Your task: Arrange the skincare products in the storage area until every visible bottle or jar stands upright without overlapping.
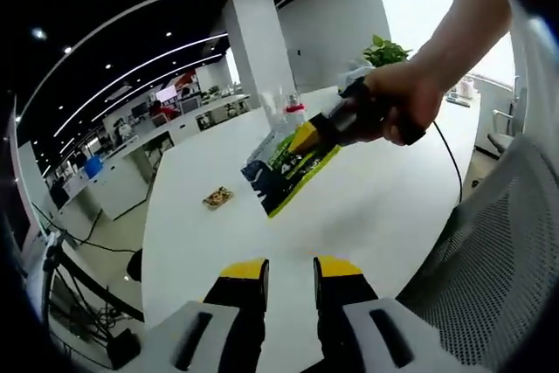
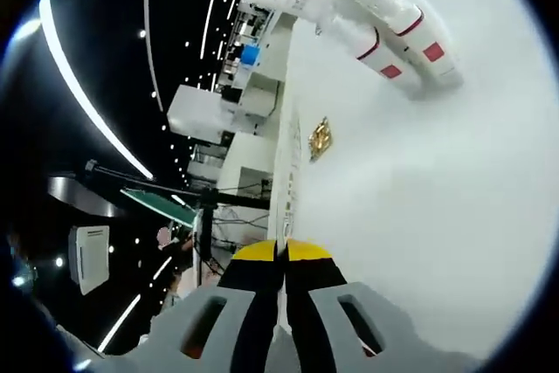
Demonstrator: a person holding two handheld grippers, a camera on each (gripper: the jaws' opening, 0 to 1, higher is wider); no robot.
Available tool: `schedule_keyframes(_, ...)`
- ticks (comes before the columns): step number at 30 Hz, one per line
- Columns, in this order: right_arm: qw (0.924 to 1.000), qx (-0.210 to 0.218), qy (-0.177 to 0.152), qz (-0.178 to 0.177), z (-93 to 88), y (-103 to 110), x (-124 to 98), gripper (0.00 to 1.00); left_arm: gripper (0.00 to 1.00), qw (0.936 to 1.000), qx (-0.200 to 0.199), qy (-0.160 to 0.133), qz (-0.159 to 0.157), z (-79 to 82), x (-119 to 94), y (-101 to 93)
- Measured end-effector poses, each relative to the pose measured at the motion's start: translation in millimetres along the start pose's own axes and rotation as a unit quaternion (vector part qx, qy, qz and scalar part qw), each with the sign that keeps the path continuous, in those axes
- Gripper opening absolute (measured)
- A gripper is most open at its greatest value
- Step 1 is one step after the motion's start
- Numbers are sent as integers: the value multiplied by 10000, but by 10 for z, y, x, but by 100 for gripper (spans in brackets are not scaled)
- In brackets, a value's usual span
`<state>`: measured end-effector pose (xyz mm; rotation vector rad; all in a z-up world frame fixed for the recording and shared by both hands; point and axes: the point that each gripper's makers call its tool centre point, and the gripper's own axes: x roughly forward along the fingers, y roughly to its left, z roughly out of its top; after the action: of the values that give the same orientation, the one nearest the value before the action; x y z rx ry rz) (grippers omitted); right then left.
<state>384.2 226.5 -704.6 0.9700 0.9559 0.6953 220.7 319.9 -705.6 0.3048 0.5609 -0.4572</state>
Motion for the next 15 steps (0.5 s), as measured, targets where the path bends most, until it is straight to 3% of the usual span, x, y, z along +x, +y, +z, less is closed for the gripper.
schedule_keyframes(5, 9998, 59, -73, -175, 165, -127, 166, 0, 22, 10000, 29, 42, 42, -17, 8, 14)
schedule_keyframes(9, 9992, 35, 2, -397, 208, -260, 252, 0, 22, 9994, 55, 309, 159, -122, 33, 60)
schedule_keyframes(15, 9987, 37, -11, -516, 364, -387, 371, 0, 22, 9995, 17, 288, 91, -108, 37, 23)
